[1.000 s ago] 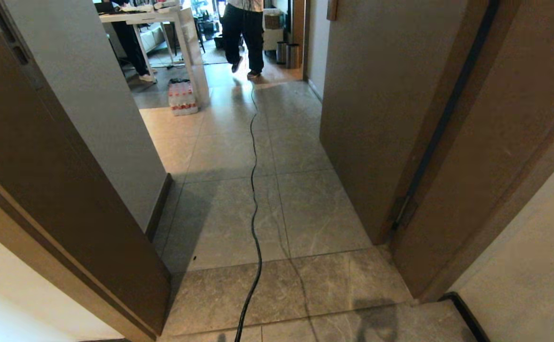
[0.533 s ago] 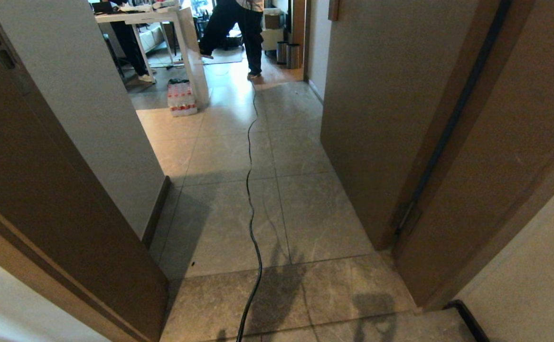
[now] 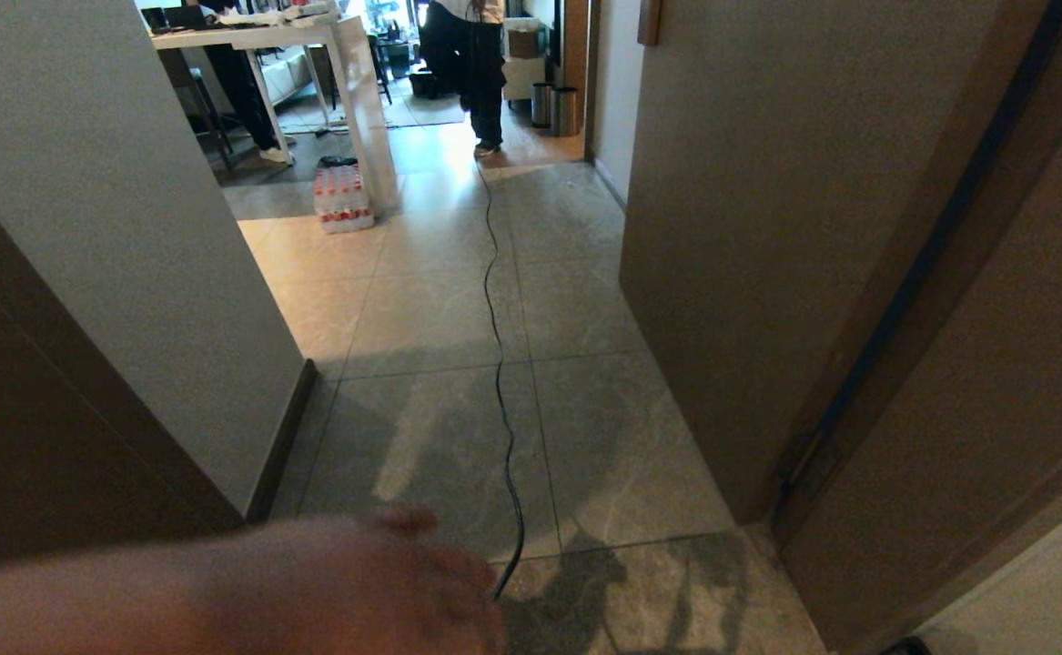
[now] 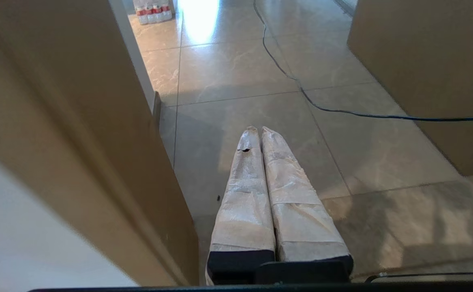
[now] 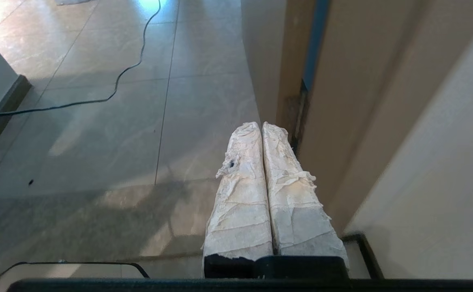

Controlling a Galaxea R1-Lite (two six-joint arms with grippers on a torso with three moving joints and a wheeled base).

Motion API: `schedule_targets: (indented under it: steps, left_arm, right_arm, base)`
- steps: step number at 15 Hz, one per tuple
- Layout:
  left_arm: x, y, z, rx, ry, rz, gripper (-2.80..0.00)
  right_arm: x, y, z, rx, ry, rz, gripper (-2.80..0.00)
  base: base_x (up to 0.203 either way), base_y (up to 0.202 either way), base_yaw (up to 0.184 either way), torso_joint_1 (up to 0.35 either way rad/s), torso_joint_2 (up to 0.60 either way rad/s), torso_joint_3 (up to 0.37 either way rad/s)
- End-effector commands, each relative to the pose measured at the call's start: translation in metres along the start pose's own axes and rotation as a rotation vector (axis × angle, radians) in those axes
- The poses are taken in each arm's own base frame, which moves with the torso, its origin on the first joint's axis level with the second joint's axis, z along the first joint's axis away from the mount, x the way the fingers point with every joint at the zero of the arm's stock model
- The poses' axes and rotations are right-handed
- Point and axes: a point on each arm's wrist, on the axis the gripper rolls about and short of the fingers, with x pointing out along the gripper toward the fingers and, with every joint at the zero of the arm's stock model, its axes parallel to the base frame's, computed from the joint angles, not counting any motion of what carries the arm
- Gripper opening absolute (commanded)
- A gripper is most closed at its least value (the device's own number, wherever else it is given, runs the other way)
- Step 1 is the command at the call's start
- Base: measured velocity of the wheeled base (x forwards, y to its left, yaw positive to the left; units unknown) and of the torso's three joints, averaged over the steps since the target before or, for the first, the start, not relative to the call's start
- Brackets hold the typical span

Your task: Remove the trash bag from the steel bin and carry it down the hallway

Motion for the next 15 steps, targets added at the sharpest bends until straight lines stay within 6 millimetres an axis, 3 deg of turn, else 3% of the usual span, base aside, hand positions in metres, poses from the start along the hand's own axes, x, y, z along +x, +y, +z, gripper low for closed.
schedule_targets:
  steps: [1,15]
  left_arm:
    - [0.0008,-0.0002,-0.0034,0.001,0.014,-0.005,-2.8]
    - [0.0008,0.0,-0.0028,0.0,0.009,0.001,-2.8]
  right_arm:
    - [0.0001,0.0,0.0001,0.0,0.001,0.001,-2.8]
    - [0.0001,0.0,0.0001,0.0,0.001,0.001,-2.8]
  base:
    - [0.173,0.0,0.002,0.006,0.01,-0.002]
    - [0.009,0.0,0.0,0.0,0.0,0.0]
